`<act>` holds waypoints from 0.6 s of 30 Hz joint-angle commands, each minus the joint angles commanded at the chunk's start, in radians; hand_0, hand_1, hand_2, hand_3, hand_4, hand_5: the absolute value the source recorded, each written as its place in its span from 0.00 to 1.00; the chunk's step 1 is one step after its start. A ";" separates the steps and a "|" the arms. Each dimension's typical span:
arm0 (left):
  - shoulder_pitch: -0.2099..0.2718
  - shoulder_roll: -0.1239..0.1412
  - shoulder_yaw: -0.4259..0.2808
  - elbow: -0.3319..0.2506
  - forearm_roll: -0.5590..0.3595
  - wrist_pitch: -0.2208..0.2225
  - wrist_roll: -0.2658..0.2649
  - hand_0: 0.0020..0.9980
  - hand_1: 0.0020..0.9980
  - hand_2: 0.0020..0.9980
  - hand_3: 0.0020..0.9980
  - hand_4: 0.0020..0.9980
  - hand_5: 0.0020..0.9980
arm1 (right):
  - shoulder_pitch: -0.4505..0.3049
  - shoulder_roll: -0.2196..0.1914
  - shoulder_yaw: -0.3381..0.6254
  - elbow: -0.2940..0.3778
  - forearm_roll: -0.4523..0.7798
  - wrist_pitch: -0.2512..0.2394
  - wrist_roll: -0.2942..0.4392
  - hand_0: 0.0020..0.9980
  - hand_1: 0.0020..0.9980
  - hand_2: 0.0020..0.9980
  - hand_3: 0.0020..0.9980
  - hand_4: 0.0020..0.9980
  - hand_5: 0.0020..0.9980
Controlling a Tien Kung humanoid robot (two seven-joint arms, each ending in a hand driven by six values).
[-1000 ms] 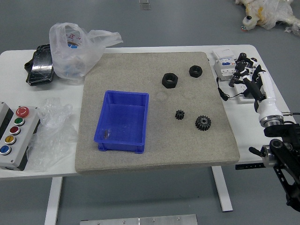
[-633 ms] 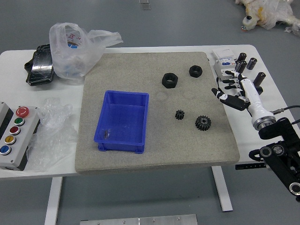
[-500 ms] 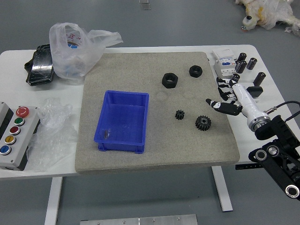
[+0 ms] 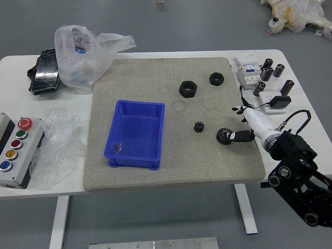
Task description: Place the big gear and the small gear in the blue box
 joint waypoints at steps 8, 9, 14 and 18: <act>0.003 -0.003 -0.051 -0.009 0.055 -0.008 0.032 0.70 0.62 0.58 0.67 0.64 0.38 | 0.007 -0.004 -0.047 0.013 0.030 0.007 0.006 0.35 0.72 0.88 0.93 1.00 0.42; 0.002 -0.004 -0.052 -0.009 0.057 -0.008 0.033 0.70 0.62 0.58 0.67 0.64 0.38 | 0.008 -0.001 -0.053 0.005 0.029 0.001 0.007 0.35 0.72 0.88 0.93 1.00 0.42; 0.003 -0.006 -0.054 -0.010 0.061 -0.009 0.032 0.70 0.62 0.58 0.67 0.64 0.38 | 0.007 0.008 -0.070 -0.028 0.002 -0.036 0.005 0.29 0.61 0.60 0.77 0.41 0.03; 0.008 -0.008 -0.059 -0.010 0.067 -0.010 0.035 0.70 0.62 0.58 0.67 0.64 0.38 | 0.003 0.003 -0.077 -0.042 -0.023 -0.047 -0.002 0.29 0.61 0.60 0.77 0.41 0.03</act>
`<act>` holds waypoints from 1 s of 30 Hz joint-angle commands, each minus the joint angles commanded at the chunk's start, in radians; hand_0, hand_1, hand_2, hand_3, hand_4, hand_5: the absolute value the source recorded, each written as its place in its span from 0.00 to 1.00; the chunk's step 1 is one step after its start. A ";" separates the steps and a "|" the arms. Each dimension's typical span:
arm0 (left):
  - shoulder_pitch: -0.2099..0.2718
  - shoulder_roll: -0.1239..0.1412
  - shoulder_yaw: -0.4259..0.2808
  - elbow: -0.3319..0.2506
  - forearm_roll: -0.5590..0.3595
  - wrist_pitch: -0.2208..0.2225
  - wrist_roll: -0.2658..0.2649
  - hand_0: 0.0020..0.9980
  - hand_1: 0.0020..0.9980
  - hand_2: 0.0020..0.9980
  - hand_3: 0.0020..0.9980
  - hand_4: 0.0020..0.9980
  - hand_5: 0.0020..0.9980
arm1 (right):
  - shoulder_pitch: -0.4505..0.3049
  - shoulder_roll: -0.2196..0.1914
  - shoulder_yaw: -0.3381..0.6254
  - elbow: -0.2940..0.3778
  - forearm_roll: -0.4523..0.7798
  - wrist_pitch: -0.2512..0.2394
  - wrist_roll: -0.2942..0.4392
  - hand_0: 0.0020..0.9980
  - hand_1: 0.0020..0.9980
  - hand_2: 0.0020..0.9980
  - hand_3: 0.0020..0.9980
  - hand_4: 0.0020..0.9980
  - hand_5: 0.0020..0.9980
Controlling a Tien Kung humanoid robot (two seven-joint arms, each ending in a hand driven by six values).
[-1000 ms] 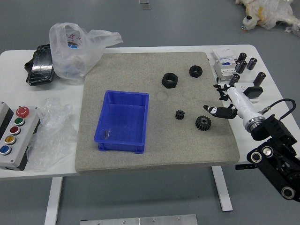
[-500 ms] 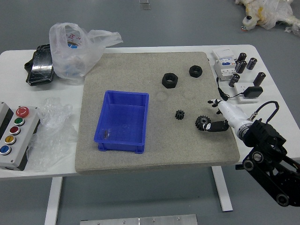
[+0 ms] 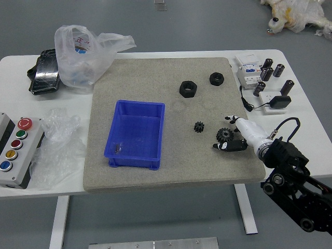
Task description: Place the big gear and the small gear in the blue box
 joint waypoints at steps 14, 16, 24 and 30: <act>0.003 -0.005 0.005 0.000 -0.005 0.001 -0.005 0.70 0.62 0.58 0.67 0.64 0.38 | 0.043 -0.001 -0.049 -0.018 -0.017 -0.086 0.046 0.23 0.48 0.35 0.35 0.15 0.00; 0.003 -0.006 0.009 0.001 -0.009 0.001 -0.008 0.70 0.62 0.58 0.67 0.64 0.38 | 0.062 0.003 -0.070 -0.032 -0.011 -0.093 0.054 0.23 0.48 0.35 0.35 0.15 0.00; 0.006 -0.006 0.004 0.000 0.000 -0.001 -0.004 0.70 0.62 0.58 0.67 0.64 0.38 | 0.180 0.029 -0.178 -0.050 0.024 -0.131 0.088 0.22 0.47 0.35 0.34 0.14 0.00; 0.001 -0.001 -0.003 -0.001 0.017 -0.007 0.001 0.70 0.62 0.58 0.67 0.64 0.38 | 0.309 0.079 -0.293 -0.021 0.038 -0.154 0.124 0.22 0.47 0.35 0.34 0.15 0.00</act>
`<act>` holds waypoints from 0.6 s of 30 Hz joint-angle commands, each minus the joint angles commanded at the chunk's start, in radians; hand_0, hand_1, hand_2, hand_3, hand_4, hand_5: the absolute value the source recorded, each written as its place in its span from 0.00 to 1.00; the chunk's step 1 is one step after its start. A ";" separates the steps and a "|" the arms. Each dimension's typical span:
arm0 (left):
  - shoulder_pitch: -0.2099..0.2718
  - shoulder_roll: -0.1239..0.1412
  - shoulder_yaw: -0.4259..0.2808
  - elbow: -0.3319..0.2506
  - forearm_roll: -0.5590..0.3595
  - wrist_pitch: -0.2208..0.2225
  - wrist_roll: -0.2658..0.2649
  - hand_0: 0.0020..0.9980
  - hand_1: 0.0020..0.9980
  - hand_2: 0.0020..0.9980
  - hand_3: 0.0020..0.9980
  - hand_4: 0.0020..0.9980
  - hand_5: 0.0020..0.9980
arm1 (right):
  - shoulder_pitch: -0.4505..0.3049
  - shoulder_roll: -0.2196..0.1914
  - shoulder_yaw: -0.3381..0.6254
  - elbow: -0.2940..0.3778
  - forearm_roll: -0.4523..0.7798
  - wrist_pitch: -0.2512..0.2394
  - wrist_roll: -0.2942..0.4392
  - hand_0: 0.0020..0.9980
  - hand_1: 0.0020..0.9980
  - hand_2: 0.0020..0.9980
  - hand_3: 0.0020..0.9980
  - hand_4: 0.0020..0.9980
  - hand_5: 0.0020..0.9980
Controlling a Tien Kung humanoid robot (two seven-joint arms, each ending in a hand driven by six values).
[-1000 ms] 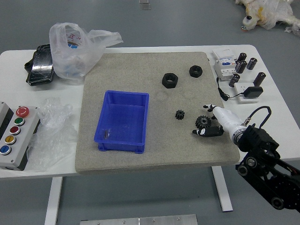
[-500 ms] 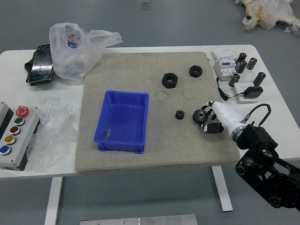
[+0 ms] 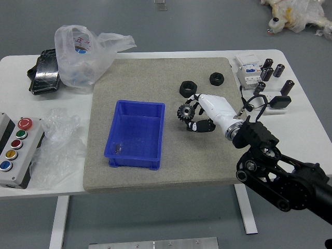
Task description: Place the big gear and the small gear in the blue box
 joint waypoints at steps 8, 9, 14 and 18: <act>-0.001 0.000 -0.004 -0.002 0.006 -0.001 0.005 0.70 0.62 0.58 0.67 0.64 0.38 | 0.142 0.064 -0.134 -0.036 0.017 -0.012 0.026 0.29 0.57 0.57 0.54 0.32 0.00; -0.001 -0.001 -0.005 -0.002 0.007 -0.002 0.006 0.70 0.62 0.58 0.67 0.64 0.38 | 0.150 0.069 -0.145 -0.045 0.022 -0.013 0.029 0.29 0.57 0.57 0.54 0.32 0.00; 0.000 -0.003 -0.008 -0.003 0.012 -0.003 0.008 0.70 0.62 0.58 0.67 0.64 0.38 | 0.169 0.088 -0.181 -0.091 0.043 -0.006 0.037 0.34 0.68 0.73 0.74 0.44 0.00; -0.001 -0.002 -0.009 -0.003 0.014 -0.004 0.008 0.70 0.62 0.58 0.67 0.64 0.38 | 0.173 0.091 -0.191 -0.101 0.048 0.012 0.026 0.34 0.68 0.73 0.74 0.44 0.00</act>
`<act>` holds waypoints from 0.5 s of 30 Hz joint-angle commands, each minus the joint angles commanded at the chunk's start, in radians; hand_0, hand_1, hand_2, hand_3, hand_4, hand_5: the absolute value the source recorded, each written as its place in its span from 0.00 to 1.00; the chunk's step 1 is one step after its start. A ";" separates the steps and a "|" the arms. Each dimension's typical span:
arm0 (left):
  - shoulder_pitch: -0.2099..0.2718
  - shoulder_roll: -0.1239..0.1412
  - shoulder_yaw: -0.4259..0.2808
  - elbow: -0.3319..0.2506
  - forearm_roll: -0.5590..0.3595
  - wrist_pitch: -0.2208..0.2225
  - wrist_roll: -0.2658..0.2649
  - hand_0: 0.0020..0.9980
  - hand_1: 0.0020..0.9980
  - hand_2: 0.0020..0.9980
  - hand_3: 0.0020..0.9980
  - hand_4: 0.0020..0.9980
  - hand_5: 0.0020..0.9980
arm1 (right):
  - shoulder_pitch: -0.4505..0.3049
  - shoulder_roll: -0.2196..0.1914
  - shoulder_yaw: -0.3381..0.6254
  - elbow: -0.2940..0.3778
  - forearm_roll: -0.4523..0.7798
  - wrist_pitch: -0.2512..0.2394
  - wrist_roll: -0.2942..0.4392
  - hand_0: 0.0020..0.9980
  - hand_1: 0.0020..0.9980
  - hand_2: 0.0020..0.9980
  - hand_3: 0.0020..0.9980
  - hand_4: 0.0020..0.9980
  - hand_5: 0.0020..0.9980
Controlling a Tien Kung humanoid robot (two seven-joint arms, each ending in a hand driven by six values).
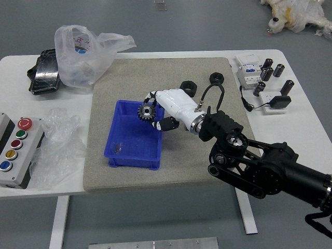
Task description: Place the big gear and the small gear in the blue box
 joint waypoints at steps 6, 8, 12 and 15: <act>-0.001 0.000 -0.001 0.000 0.001 0.000 0.001 0.70 0.62 0.58 0.67 0.64 0.38 | 0.000 -0.001 -0.004 -0.002 0.003 0.024 -0.013 0.36 0.71 0.74 0.79 0.50 0.02; -0.001 0.000 0.000 0.000 -0.001 0.001 0.000 0.70 0.62 0.58 0.67 0.64 0.38 | -0.002 -0.004 0.001 0.005 0.008 0.029 -0.017 0.36 0.72 0.75 0.82 0.51 0.01; -0.001 0.000 0.003 0.000 -0.006 0.002 -0.001 0.70 0.62 0.58 0.67 0.64 0.38 | -0.007 -0.012 0.016 0.023 0.010 0.034 -0.021 0.36 0.72 0.75 0.82 0.51 0.01; 0.001 0.001 0.002 0.000 -0.005 0.001 0.000 0.70 0.62 0.58 0.67 0.64 0.38 | -0.008 -0.015 0.025 0.029 0.008 0.040 -0.023 0.37 0.73 0.77 0.87 0.59 0.02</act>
